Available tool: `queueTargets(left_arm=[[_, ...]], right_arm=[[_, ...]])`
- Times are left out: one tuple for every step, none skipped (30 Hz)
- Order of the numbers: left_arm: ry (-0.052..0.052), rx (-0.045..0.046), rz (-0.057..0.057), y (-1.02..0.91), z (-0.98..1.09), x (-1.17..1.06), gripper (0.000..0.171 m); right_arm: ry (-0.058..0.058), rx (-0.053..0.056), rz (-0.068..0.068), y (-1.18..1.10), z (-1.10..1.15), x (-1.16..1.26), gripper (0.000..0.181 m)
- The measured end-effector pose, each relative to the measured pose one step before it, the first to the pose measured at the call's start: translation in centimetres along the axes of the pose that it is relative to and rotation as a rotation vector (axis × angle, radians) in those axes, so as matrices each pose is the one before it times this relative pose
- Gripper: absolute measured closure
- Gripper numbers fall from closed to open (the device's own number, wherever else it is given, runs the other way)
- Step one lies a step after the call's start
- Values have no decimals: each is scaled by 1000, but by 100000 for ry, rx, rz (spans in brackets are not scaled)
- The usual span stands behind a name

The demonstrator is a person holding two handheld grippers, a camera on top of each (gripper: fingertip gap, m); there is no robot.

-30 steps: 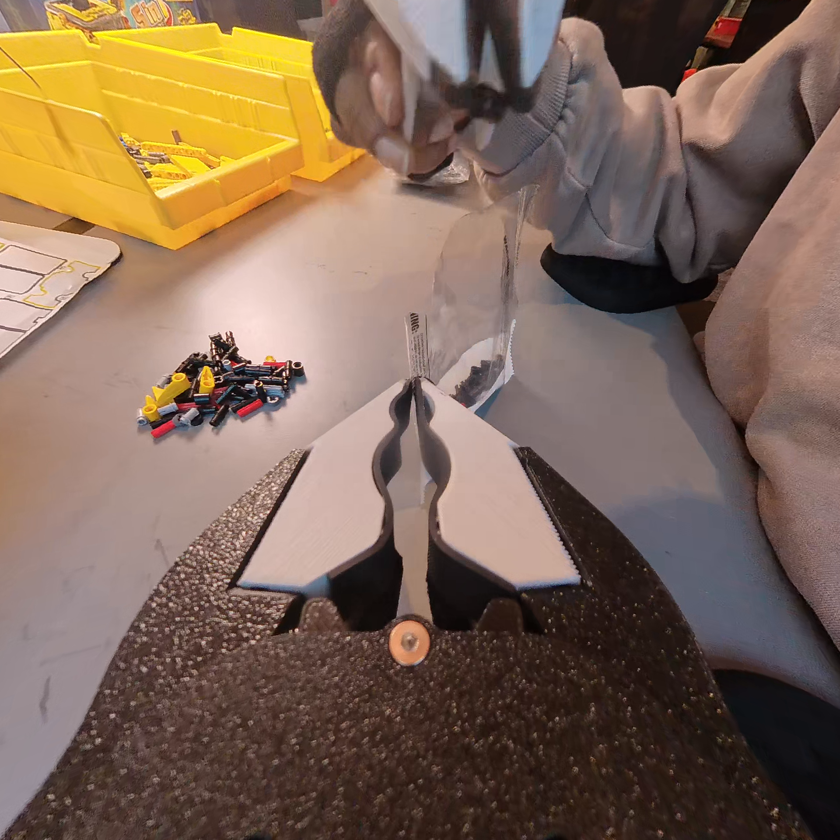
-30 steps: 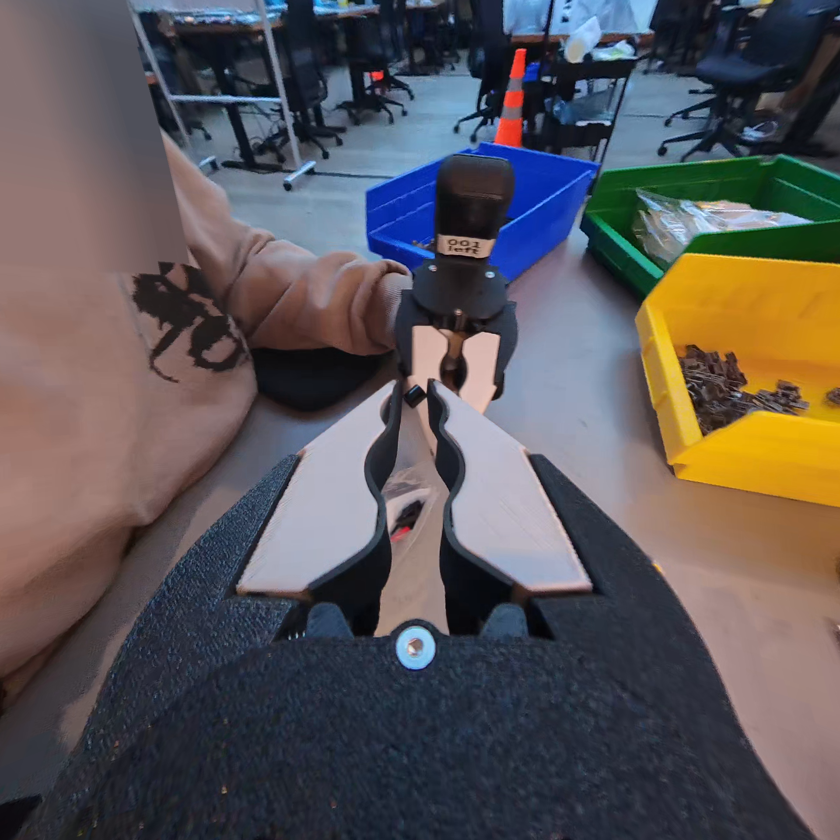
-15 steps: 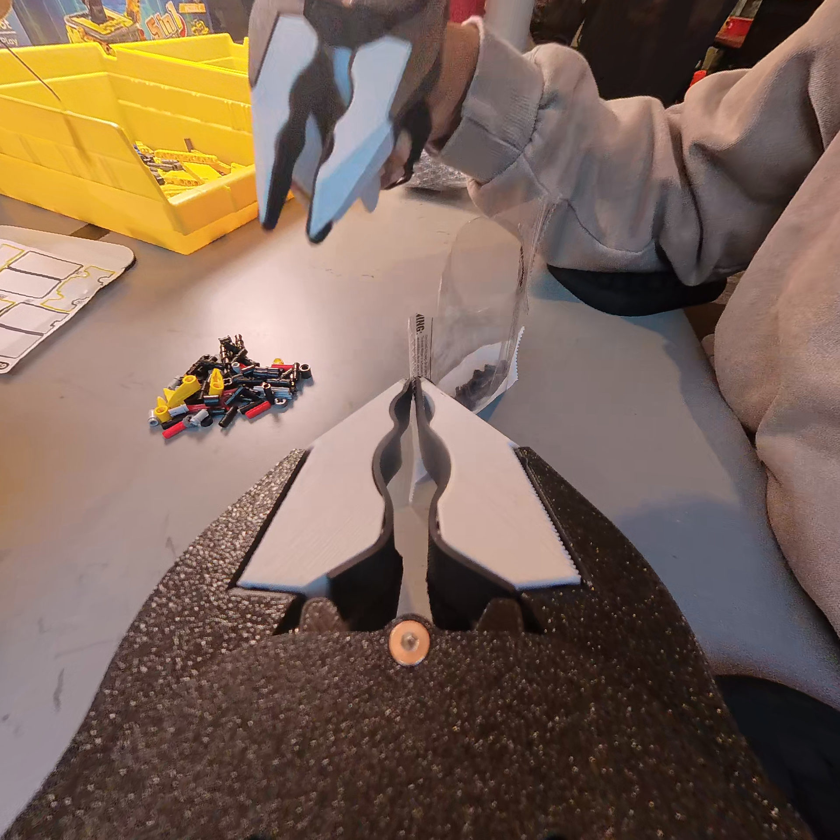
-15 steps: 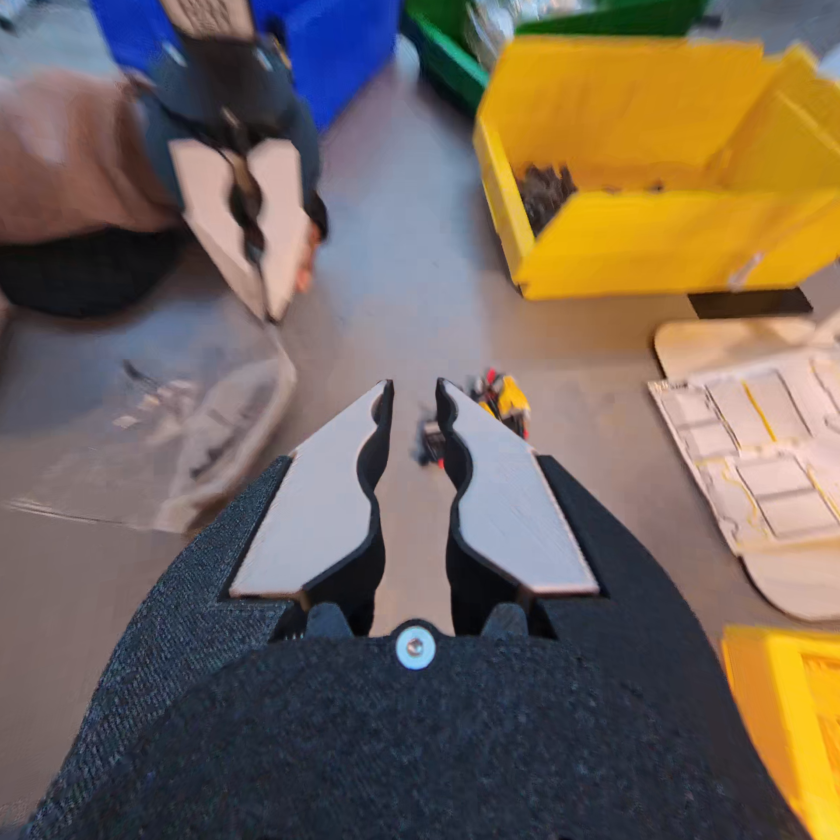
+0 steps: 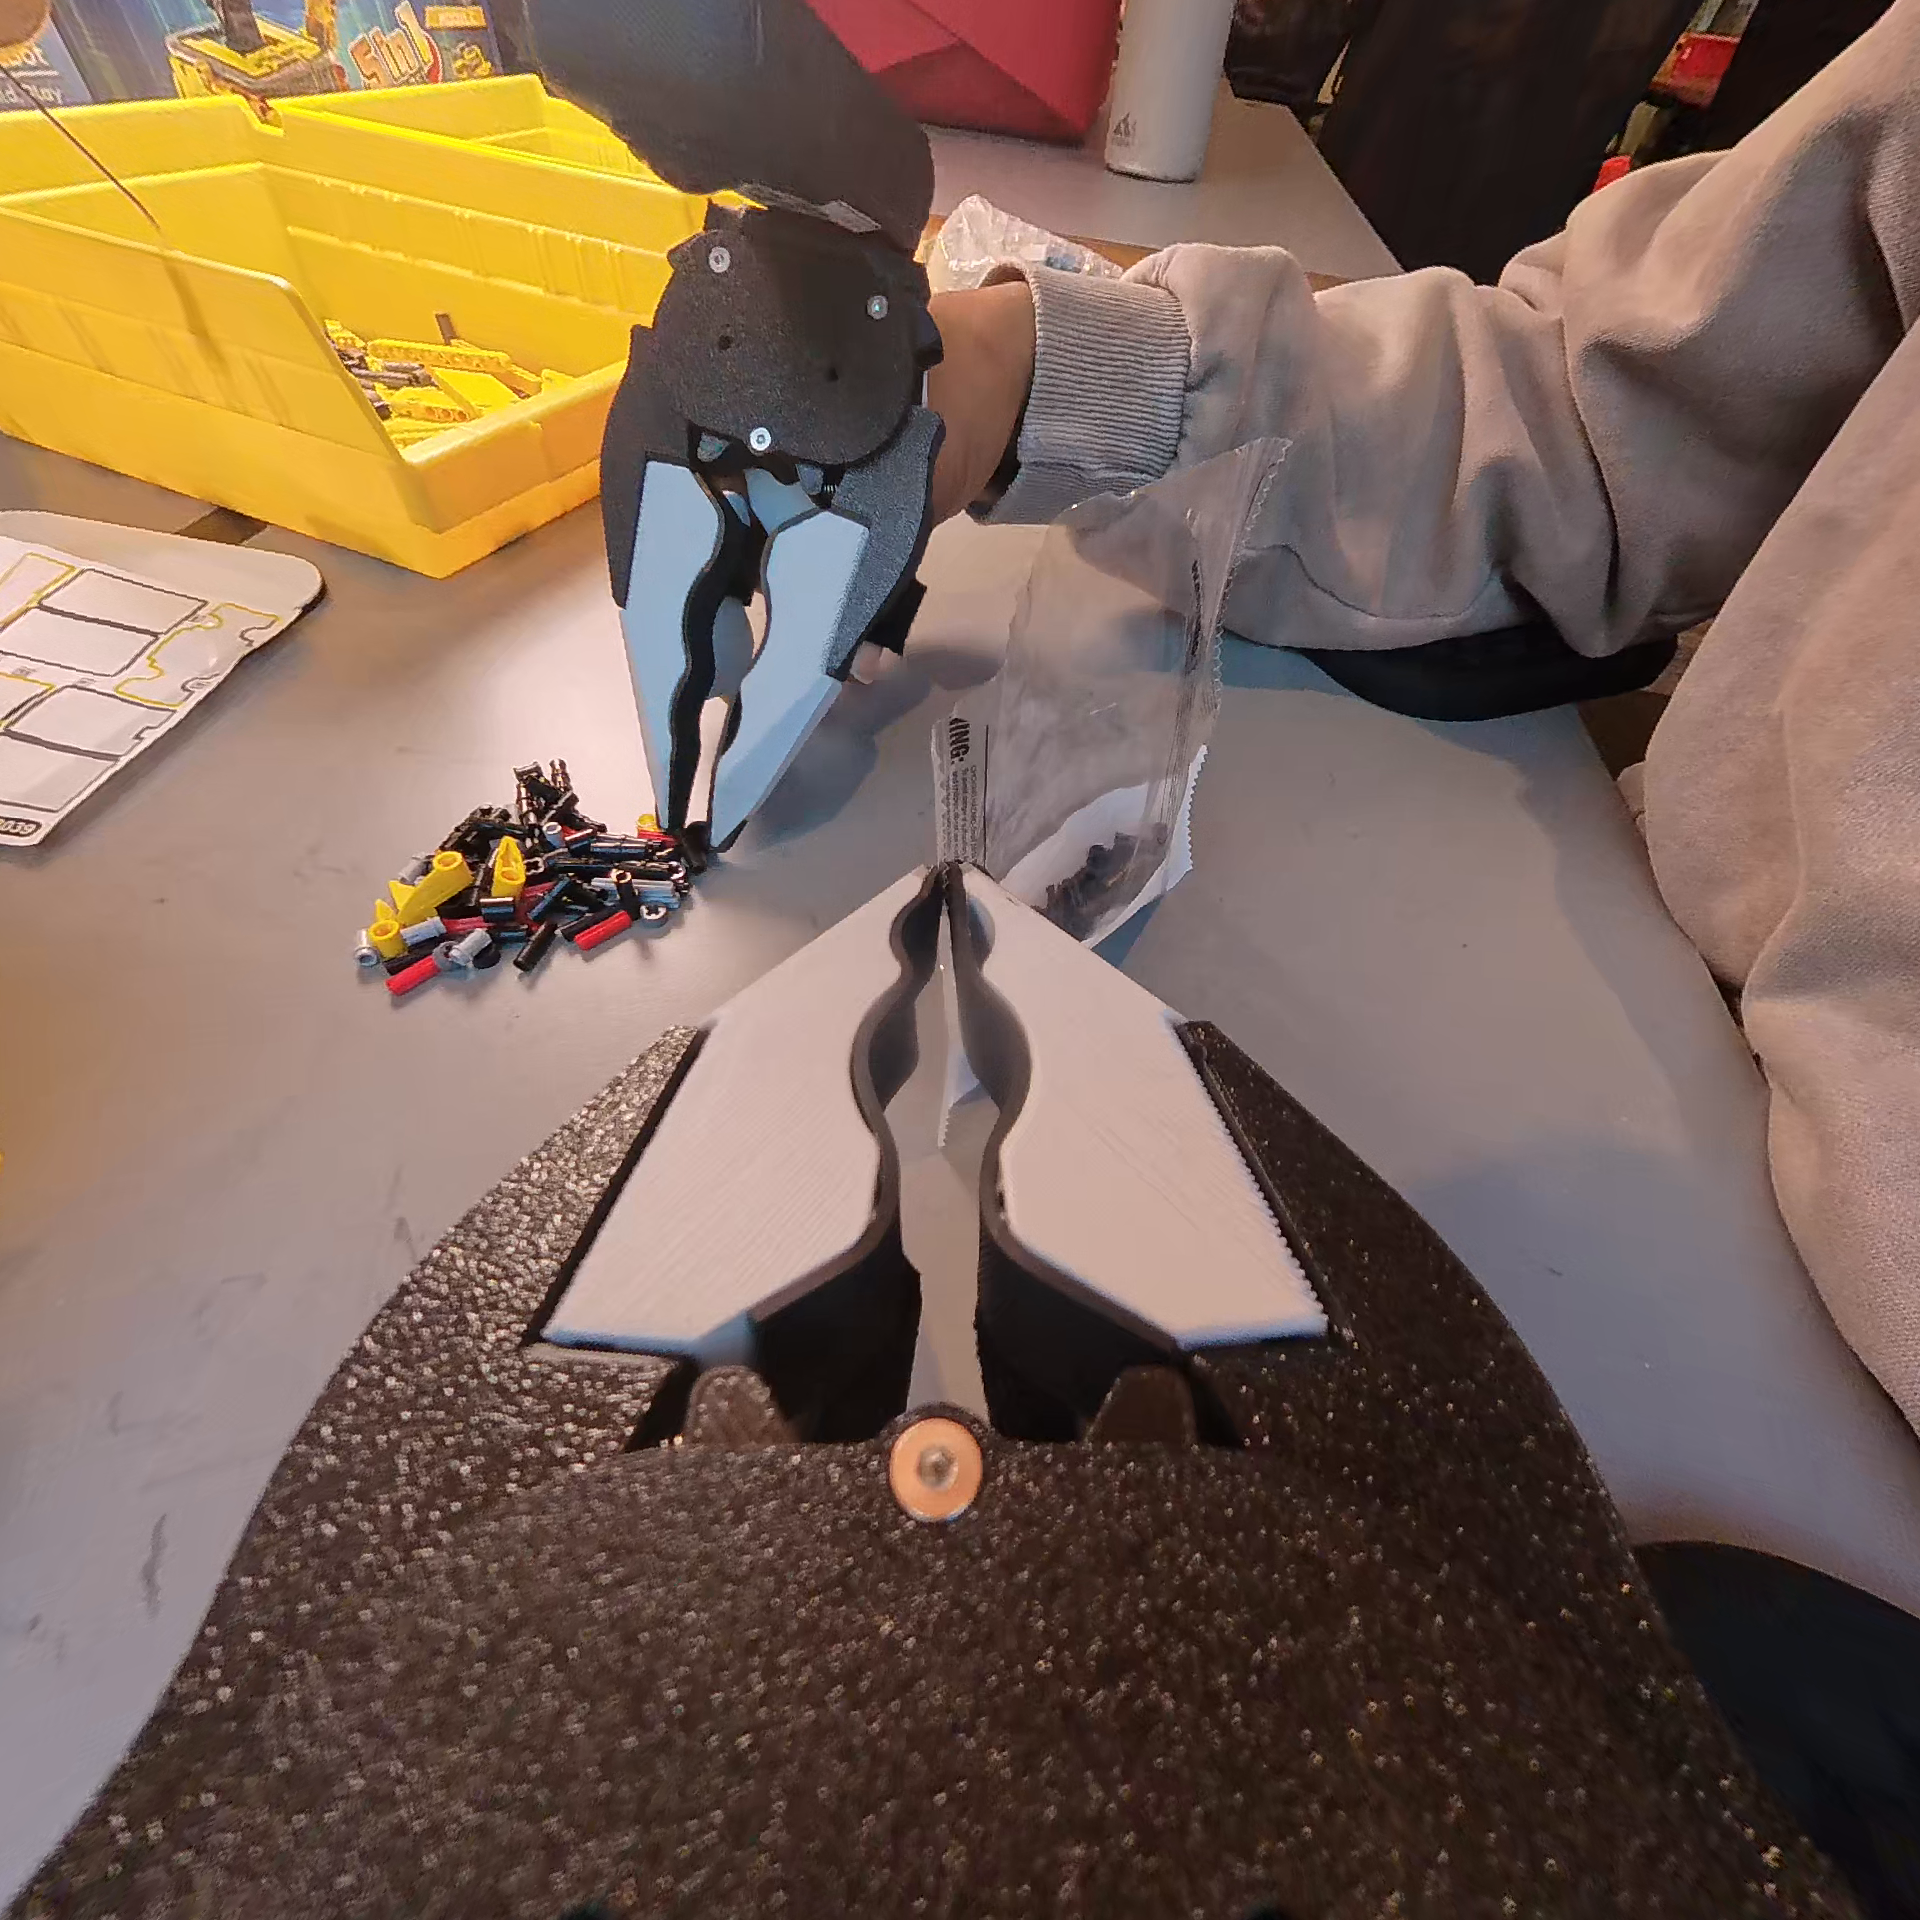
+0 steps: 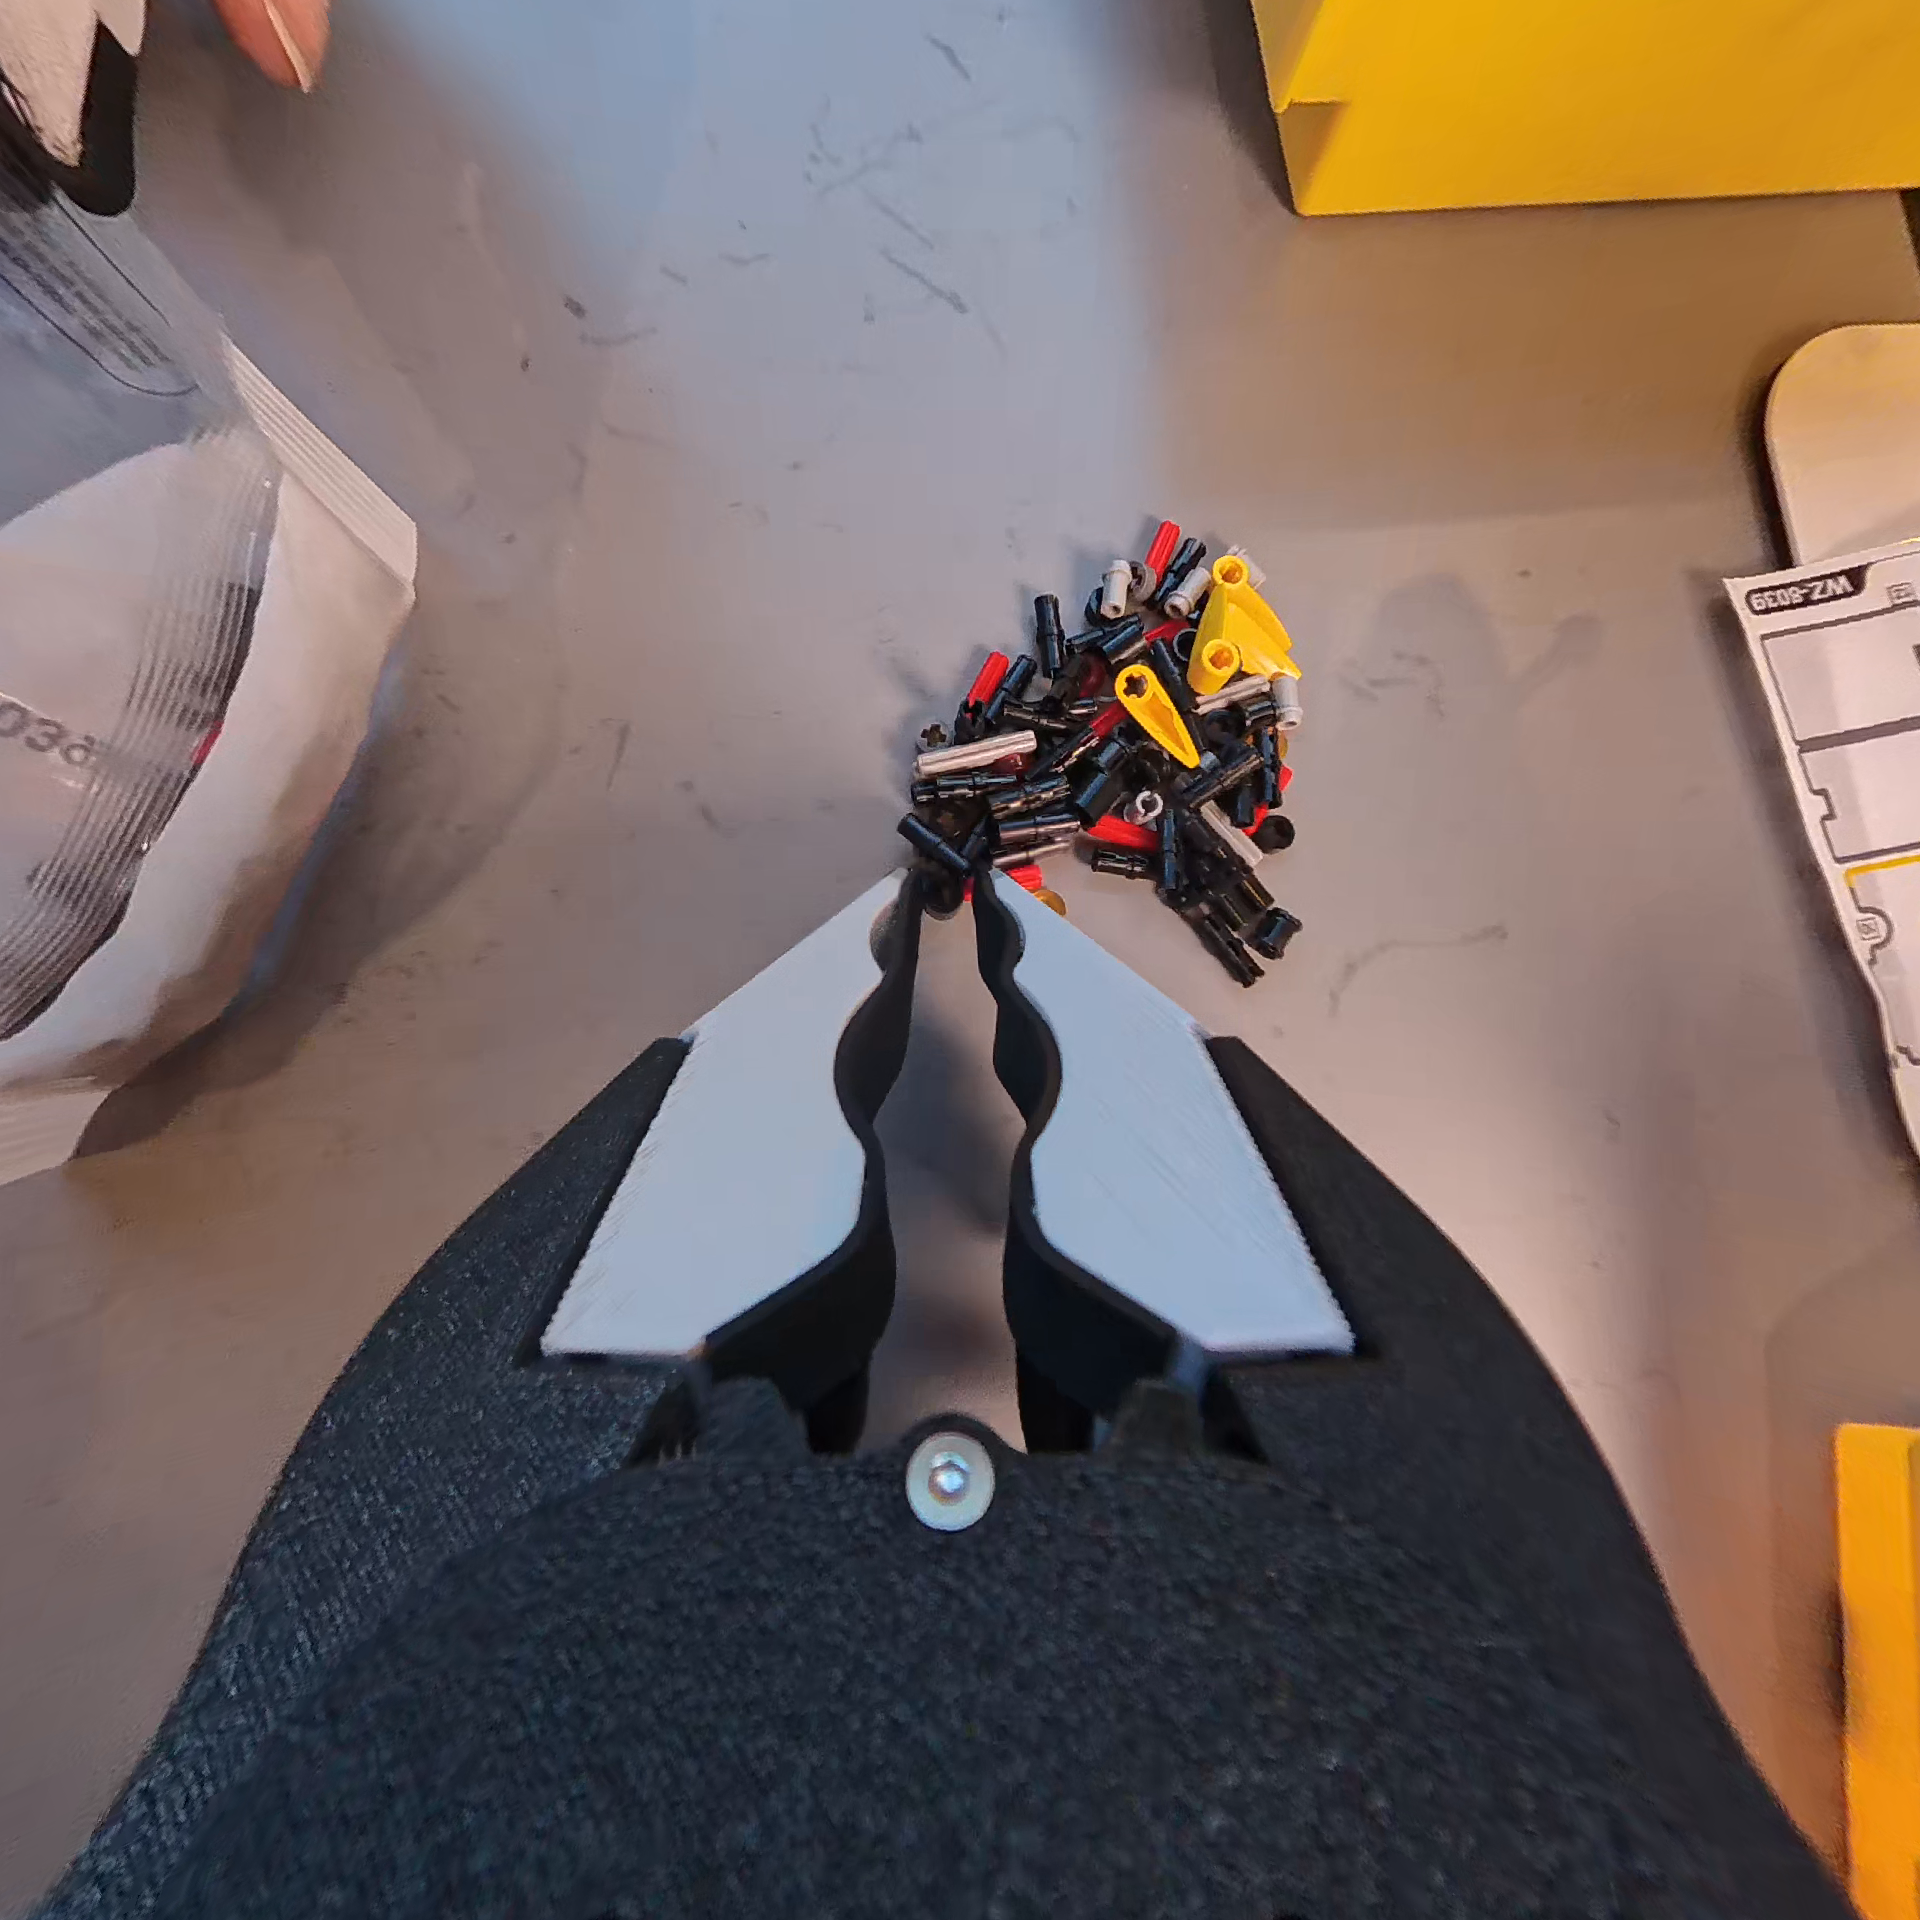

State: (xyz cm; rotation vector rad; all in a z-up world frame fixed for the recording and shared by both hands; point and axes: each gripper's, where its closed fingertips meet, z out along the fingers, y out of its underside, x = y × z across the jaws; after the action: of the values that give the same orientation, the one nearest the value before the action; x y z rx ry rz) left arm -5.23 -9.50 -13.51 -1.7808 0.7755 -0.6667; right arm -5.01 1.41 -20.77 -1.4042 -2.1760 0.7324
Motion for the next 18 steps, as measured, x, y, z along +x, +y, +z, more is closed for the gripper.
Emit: queueTargets(left_arm=[[-102,11,5,-7,-16,-13,171],[-95,39,-31,-3,-5,-17,171],[-106,51,-16,-14,-5,-5,171],[-57,8,8,0,2,5,171],[-34,-13,48,0,7,-2,171],[-60,18,60,-11,0,2,171],[-52,18,22,-12,-2,-8,171],[-124,20,3,-3,1,-18,171],[-265,12,-7,0,-7,-43,171],[-256,-2,-66,2,-9,-52,171],[-269,46,-54,-3,-13,-61,171],[-331,119,-30,-23,-11,-70,171],[-307,105,-79,-12,-9,-64,171],[-285,43,-93,6,-11,-75,171],[-345,61,-91,2,-3,-77,171],[-219,57,-156,4,-10,-62,171],[-67,38,-154,0,10,-35,171],[-90,-7,-16,8,9,-20,171]], right_arm=[[401,-237,-437,-18,17,-7,172],[287,-325,-593,0,4,-15,172],[110,-198,-774,-15,-6,-43,174],[18,-110,-470,17,-6,-41,174],[-26,-46,-177,27,-22,-3,174],[-178,-107,80,75,-65,11,174],[-524,285,286,42,-155,-8,174],[-749,1492,722,-153,-281,-16,174],[-143,2094,942,-306,-421,103,174],[74,2632,725,-486,-605,98,174],[-634,4075,700,-874,-791,-75,174],[-1526,6304,664,-1422,-966,-347,174],[-3268,8066,235,-1925,-1022,-793,174],[-4846,8720,-219,-2222,-910,-1224,174],[-5742,7808,-1145,-2114,-619,-1516,174],[-5452,5102,-1789,-1607,-236,-1512,174],[-5257,1571,-1858,-835,107,-1420,173],[-4310,-1434,-1331,-106,333,-1124,173]])
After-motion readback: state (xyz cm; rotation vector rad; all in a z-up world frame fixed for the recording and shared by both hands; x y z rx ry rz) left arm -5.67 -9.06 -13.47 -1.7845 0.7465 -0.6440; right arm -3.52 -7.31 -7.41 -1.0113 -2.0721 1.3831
